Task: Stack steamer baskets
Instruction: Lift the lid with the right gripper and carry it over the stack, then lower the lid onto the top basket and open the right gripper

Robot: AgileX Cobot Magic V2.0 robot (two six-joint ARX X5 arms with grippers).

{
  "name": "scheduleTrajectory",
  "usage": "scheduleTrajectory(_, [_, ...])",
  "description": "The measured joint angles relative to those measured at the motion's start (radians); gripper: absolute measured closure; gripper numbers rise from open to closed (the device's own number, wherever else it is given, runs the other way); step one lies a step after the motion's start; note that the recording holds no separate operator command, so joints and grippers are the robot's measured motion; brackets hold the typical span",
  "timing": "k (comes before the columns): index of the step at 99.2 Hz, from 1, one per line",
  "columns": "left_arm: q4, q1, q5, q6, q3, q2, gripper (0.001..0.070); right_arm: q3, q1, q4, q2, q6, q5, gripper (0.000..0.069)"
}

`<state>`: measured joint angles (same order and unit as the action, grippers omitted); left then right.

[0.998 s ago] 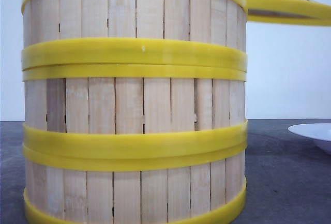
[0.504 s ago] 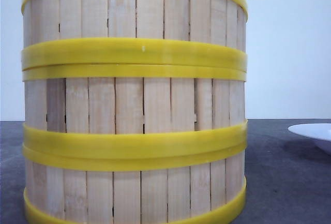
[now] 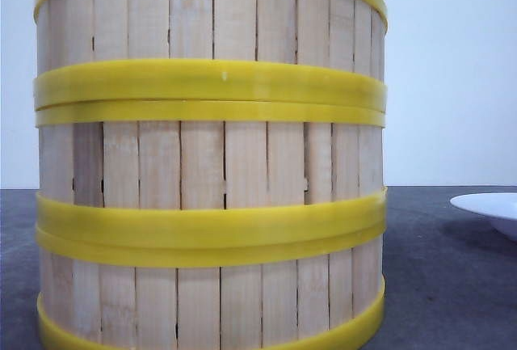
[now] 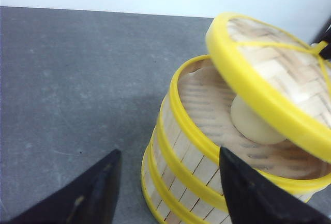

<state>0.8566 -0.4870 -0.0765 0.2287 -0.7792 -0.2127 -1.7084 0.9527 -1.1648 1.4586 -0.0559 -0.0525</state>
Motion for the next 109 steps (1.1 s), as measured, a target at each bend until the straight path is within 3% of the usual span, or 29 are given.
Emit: scheduleTrajectory(109, [0.0, 0.0, 0.0, 0.0, 0.0, 0.0, 0.0353, -0.006, 0.008, 0.047, 0.116, 0.015, 0.026, 0.0637])
